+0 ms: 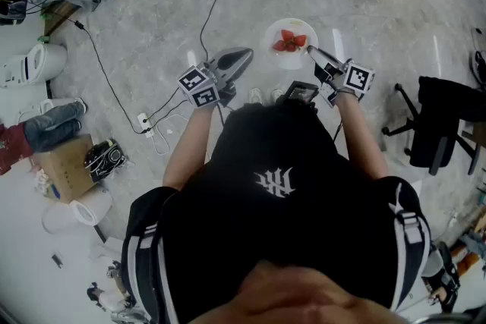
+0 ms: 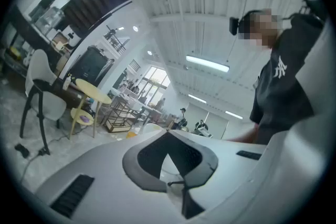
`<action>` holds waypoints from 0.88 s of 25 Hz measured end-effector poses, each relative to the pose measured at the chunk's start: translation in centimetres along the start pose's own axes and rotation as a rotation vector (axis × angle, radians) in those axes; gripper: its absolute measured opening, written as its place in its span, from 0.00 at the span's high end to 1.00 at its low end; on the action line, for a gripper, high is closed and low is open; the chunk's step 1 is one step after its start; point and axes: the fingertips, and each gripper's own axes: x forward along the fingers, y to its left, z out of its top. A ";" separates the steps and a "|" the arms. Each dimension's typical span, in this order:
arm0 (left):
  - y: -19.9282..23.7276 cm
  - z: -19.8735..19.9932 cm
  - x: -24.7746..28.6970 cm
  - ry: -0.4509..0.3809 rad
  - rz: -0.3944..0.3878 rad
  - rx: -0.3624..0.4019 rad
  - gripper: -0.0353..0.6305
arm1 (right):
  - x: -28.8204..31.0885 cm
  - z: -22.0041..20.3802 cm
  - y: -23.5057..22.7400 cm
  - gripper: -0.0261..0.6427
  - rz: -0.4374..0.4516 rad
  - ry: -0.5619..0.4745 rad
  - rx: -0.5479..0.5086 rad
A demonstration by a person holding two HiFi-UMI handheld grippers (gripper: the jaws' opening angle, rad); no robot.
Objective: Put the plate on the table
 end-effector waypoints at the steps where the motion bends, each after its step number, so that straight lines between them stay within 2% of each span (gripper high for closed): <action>1: 0.9 -0.4 -0.7 0.017 0.026 0.042 0.93 | -0.1 -0.4 -0.5 0.95 -0.014 -0.008 0.029; 3: 2.6 -1.0 -1.7 0.044 0.076 0.107 0.93 | -0.1 -1.0 -1.3 0.95 -0.034 -0.029 0.080; 5: 4.0 -1.3 -2.0 0.052 0.103 0.124 0.93 | 0.0 -1.0 -2.0 0.95 -0.047 -0.058 0.121; 10: 3.9 -2.3 -0.3 0.096 0.083 0.157 0.93 | -1.4 -0.8 -2.5 0.95 -0.066 -0.103 0.184; 13: 4.0 -2.3 0.5 0.116 0.083 0.172 0.93 | -1.4 0.0 -2.7 0.95 -0.073 -0.101 0.173; 22: 3.4 -1.0 2.6 0.094 0.100 0.184 0.93 | -2.7 2.6 -2.4 0.95 -0.025 -0.129 0.168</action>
